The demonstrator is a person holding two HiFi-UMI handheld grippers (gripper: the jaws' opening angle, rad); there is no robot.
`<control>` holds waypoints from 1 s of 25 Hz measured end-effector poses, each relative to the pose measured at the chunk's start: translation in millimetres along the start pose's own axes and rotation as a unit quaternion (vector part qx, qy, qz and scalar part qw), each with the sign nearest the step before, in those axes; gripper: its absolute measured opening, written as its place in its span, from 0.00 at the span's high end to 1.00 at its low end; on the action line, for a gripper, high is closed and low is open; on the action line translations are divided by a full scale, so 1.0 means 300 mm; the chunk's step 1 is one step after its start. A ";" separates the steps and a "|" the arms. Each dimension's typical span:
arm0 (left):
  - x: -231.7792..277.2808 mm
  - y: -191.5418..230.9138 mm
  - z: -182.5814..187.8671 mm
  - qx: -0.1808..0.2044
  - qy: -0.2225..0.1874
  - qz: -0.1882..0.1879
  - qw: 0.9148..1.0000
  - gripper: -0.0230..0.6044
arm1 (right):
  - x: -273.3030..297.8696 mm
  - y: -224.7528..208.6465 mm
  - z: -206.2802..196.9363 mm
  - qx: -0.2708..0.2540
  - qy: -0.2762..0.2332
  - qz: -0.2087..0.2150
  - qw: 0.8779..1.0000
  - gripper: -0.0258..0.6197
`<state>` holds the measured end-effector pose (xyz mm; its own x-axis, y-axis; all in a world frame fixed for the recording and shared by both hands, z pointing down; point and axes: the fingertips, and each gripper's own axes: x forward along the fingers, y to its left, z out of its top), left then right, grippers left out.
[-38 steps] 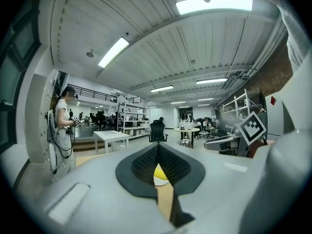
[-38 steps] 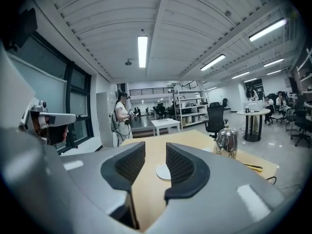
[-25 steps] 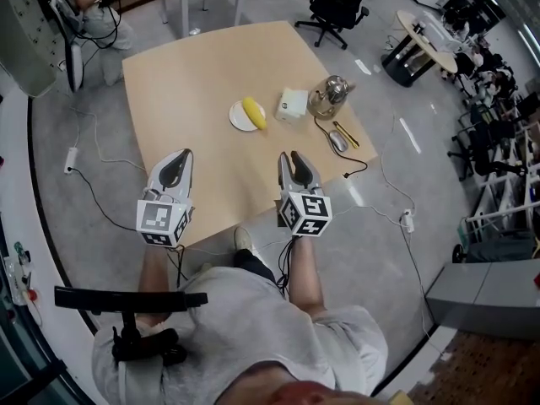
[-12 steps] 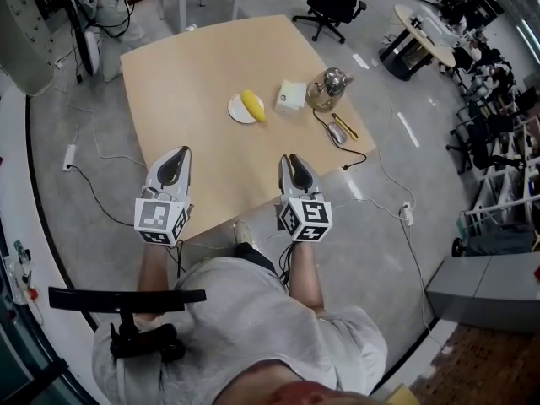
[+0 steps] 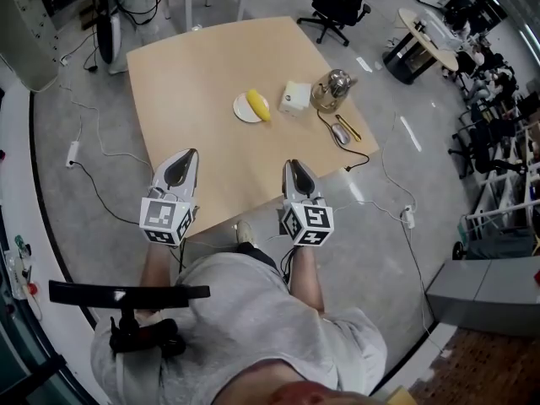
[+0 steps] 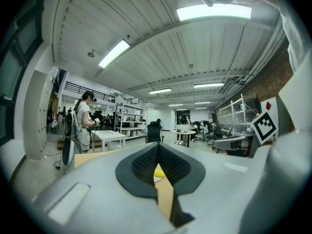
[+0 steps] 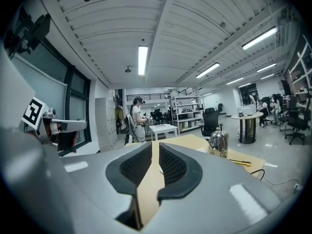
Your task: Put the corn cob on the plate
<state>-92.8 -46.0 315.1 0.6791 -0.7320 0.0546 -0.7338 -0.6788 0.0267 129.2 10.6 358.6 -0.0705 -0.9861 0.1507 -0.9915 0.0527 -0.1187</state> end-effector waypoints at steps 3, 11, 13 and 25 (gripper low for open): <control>-0.007 -0.007 -0.006 0.001 0.002 -0.002 1.000 0.93 | -0.011 0.006 -0.004 0.001 0.000 0.000 1.000 0.89; -0.008 -0.018 -0.031 -0.001 0.008 -0.007 1.000 0.93 | -0.022 0.005 -0.036 0.004 0.006 -0.003 1.000 0.92; -0.006 -0.023 -0.032 -0.001 0.009 -0.009 1.000 0.93 | -0.022 0.005 -0.041 0.004 0.006 -0.002 1.000 0.93; -0.008 -0.039 -0.035 0.000 0.010 -0.014 1.000 0.93 | -0.039 0.009 -0.034 -0.001 0.000 -0.002 1.000 0.95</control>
<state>-86.0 -35.7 325.1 0.6990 -0.7113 0.0738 -0.7145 -0.6991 0.0292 126.4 23.9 366.6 -0.0661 -0.9862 0.1517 -0.9920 0.0485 -0.1169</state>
